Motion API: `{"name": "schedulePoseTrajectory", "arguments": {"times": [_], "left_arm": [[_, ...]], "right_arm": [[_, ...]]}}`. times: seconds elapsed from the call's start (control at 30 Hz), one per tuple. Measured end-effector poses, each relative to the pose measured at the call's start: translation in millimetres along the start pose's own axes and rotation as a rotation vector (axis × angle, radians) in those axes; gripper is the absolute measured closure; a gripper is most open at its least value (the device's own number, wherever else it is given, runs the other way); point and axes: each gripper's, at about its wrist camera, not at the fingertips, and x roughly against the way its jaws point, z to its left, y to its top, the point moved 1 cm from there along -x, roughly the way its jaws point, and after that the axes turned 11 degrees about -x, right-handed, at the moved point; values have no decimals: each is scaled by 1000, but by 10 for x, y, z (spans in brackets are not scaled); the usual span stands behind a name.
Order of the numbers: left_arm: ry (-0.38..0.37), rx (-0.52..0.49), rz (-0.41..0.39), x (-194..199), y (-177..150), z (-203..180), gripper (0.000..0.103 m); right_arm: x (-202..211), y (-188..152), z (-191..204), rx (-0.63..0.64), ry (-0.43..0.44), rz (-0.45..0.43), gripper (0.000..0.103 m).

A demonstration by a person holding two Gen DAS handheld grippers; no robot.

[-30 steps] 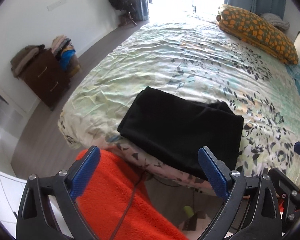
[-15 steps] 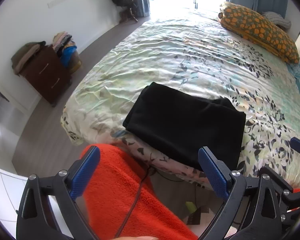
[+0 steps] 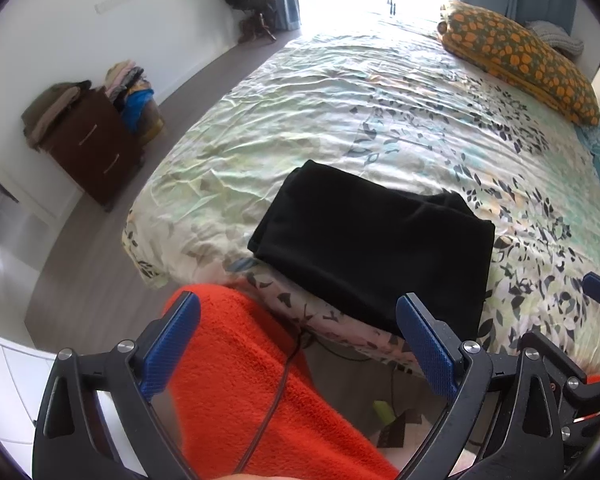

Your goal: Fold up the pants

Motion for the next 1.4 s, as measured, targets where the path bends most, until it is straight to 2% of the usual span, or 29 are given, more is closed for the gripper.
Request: {"name": "schedulePoseTrajectory", "arguments": {"times": [1.4], "left_arm": [[-10, -31, 43, -220, 31, -6, 4]], "right_arm": [[-104, -15, -46, -1, -10, 24, 2]]}}
